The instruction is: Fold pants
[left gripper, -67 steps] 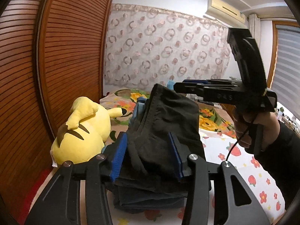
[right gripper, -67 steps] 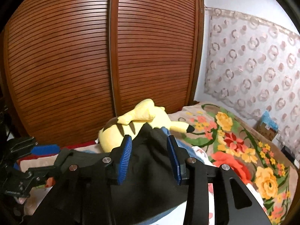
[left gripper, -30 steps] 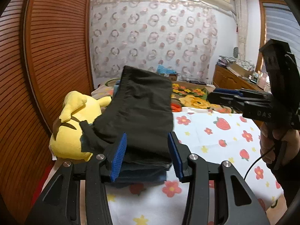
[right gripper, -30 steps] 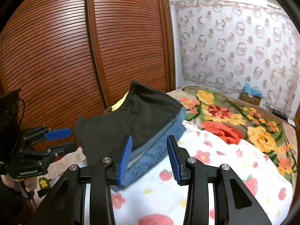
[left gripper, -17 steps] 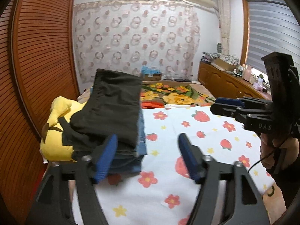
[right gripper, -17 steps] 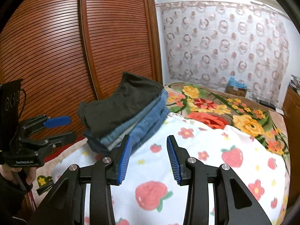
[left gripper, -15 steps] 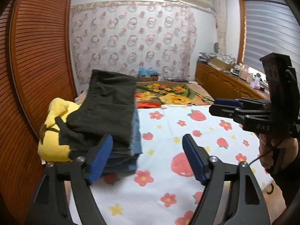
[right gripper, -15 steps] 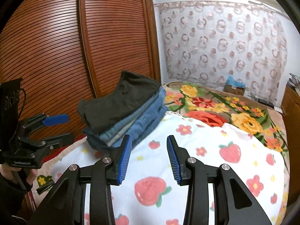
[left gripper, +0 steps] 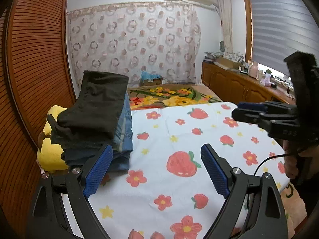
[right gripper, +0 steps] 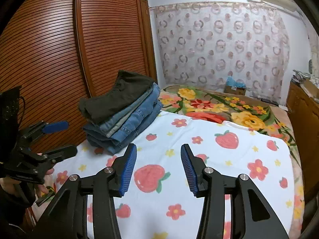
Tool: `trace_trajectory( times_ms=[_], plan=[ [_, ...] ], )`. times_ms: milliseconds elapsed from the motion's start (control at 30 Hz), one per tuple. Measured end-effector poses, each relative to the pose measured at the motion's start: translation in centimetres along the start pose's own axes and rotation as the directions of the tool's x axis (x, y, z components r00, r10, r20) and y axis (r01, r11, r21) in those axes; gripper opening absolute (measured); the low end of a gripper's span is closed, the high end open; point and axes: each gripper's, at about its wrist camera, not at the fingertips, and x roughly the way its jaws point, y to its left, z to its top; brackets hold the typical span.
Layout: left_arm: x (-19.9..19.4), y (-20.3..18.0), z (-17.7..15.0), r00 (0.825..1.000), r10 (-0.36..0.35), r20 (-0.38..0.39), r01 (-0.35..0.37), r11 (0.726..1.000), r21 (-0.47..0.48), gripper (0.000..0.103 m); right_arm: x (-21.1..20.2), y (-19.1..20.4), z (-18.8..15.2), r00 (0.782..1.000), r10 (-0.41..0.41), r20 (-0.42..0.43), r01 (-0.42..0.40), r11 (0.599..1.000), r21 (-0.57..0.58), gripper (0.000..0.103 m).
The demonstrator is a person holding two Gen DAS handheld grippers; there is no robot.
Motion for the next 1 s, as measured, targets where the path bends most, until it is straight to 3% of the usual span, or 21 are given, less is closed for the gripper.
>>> trace_trajectory(
  times_ms=[333, 533, 767, 1000],
  plan=[
    [-3.0, -1.7, 0.3, 0.999, -0.006, 0.045, 0.007, 1.0, -0.01, 0.09, -5.8, 1.8, -2.1, 0.997, -0.048, 0.067, 0.046, 0.998, 0.034, 0.061],
    [-5.5, -2.8, 1.0, 0.997, 0.009, 0.075, -0.008, 1.0, -0.013, 0.09, -9.3, 3.0, -3.0, 0.985, -0.14, 0.097, 0.134, 0.989, 0.068, 0.063],
    [-7.3, -3.9, 1.9, 0.995, 0.014, 0.096, -0.014, 1.0, -0.008, 0.09, -13.3, 5.2, -3.6, 0.954, -0.273, 0.122, 0.26, 0.959, 0.113, 0.063],
    [-8.5, -4.8, 2.4, 0.994, 0.006, 0.114, -0.005, 1.0, -0.014, 0.09, -15.3, 7.3, -4.3, 0.926, -0.351, 0.14, 0.331, 0.932, 0.15, 0.063]
  ],
)
